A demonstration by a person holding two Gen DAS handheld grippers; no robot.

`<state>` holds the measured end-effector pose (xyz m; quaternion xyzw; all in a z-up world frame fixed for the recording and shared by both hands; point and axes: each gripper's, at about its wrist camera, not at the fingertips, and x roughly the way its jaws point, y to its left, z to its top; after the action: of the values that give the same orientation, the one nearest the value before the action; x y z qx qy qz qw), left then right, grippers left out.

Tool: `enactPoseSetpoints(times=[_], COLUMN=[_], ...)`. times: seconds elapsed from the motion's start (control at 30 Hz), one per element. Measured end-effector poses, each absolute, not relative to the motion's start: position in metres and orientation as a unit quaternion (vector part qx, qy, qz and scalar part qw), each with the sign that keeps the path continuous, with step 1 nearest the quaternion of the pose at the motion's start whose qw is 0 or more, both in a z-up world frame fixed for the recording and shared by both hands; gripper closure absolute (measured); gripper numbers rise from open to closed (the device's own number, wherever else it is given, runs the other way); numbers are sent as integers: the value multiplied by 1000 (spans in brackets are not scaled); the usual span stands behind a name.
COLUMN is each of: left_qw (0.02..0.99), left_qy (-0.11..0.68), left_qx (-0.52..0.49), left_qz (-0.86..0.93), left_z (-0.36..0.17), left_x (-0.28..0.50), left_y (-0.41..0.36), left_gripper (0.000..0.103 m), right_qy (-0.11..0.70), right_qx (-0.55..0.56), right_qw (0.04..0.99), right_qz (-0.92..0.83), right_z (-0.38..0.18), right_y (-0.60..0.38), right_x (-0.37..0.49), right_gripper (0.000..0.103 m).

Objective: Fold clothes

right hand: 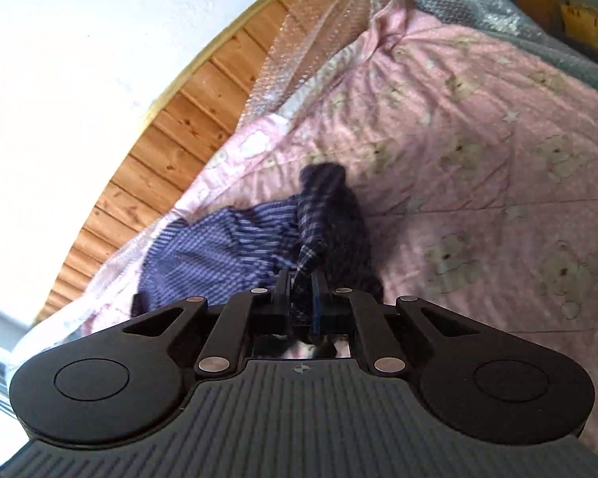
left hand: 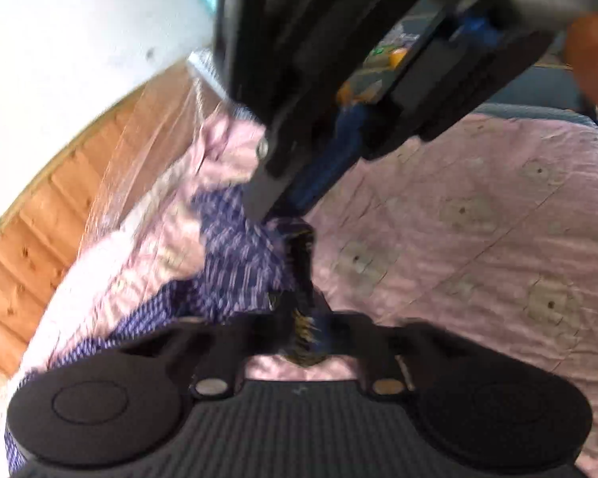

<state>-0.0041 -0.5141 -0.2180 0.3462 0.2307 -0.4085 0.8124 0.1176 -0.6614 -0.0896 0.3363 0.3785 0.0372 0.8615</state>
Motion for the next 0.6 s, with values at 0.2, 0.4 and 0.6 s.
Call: enactPoseSetpoints(times=[0.2, 0.4, 0.6], left_qw=[827, 831, 811], left_qy=[252, 240, 230], left_qx=[317, 321, 369], left_qz=[-391, -385, -392], left_z=[-215, -225, -251], left_x=[20, 16, 17], left_y=[-487, -489, -507], left_gripper=[96, 35, 39], right_qy=[374, 398, 408], right_qx=[329, 326, 329], right_qw=[866, 856, 851], right_qz=[52, 51, 27], right_z=[-87, -100, -110], right_y=[-640, -637, -650], right_x=[133, 142, 134], right_gripper=[96, 97, 97])
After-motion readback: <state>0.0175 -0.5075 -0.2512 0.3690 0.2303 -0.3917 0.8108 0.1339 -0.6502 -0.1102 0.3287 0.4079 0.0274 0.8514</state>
